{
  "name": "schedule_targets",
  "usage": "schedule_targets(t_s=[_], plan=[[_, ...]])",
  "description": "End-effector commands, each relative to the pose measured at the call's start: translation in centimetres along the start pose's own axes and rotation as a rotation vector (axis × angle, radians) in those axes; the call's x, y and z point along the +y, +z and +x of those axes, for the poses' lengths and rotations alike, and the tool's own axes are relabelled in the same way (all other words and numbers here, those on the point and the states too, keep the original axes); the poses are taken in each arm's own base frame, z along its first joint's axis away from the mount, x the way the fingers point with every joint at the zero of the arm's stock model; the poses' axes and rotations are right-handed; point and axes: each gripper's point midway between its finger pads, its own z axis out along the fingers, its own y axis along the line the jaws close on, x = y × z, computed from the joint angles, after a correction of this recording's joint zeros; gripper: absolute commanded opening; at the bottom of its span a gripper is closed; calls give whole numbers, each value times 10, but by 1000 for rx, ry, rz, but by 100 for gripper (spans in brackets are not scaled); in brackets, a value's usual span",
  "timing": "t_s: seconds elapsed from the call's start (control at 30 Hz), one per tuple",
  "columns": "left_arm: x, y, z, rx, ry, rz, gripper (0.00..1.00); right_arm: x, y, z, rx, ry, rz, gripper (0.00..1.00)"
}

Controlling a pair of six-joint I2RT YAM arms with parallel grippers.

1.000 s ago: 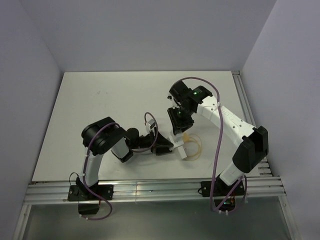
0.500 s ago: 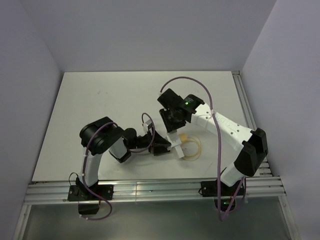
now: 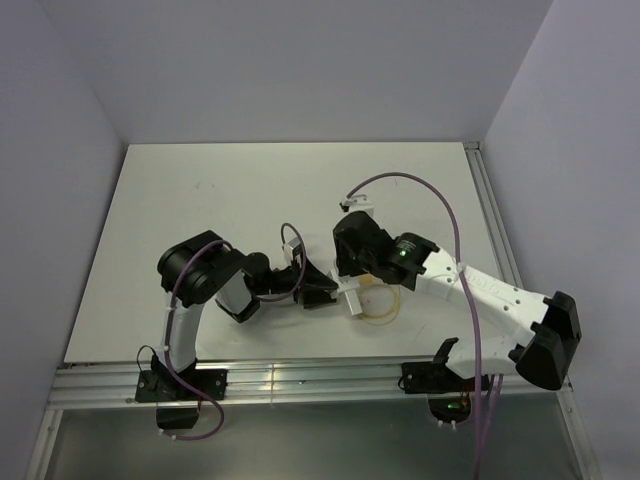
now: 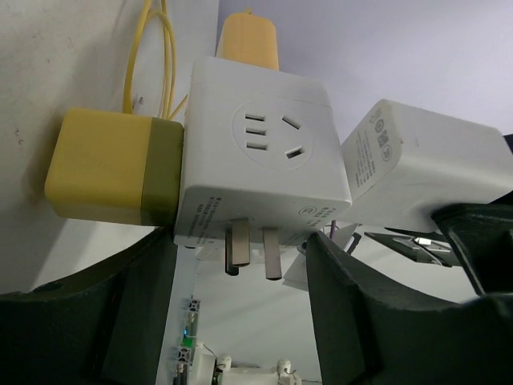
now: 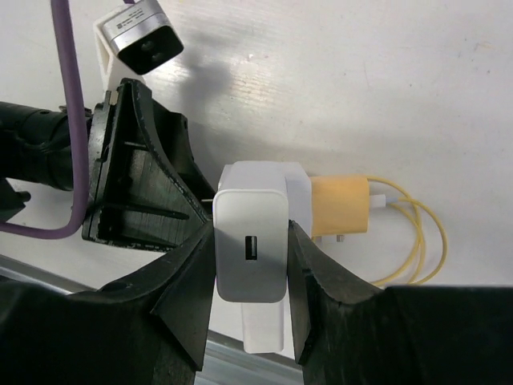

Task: Insert the plug
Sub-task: Press the plug into the socket.

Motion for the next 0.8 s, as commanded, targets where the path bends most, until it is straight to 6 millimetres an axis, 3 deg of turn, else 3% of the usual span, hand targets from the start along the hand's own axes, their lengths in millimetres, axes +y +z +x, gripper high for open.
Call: schedule_targets(t_s=[0.0, 0.5, 0.77], plan=[[-30, -10, 4, -2, 186, 194, 0, 24, 1, 14, -3, 82, -100, 0], [-18, -10, -1, -6, 155, 170, 0, 25, 15, 47, 130, 33, -65, 0], [-16, -10, -2, -11, 161, 165, 0, 30, 36, 75, 241, 30, -69, 0]])
